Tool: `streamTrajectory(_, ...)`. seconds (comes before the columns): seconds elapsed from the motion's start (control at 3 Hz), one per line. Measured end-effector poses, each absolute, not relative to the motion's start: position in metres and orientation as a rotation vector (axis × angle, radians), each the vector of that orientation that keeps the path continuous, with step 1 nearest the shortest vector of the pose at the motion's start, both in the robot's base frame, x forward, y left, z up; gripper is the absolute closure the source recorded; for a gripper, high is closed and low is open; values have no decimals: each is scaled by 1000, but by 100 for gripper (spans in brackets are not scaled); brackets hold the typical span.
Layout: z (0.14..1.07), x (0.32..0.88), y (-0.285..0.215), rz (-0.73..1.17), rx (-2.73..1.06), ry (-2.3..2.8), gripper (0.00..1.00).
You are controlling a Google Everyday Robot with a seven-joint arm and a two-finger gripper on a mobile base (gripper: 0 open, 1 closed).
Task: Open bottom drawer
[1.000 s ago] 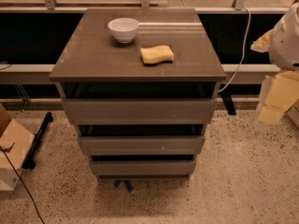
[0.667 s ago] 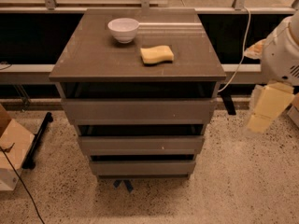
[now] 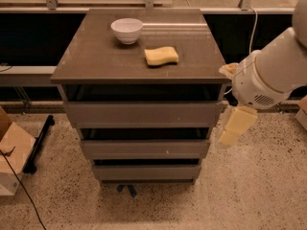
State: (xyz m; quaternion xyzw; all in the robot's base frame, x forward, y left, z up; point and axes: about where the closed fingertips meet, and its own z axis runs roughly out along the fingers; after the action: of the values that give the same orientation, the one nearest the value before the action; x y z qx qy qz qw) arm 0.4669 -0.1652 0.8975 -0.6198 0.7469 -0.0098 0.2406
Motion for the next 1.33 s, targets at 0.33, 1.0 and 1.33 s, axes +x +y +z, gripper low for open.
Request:
streamTrajectory(0.33,857,486,-149,-5,-1722,2025,0)
streamTrajectory(1.0,760,538,-132,96,-1775,2067,0)
streamTrajectory(1.33,759,538,-132,97,-1775,2068,0)
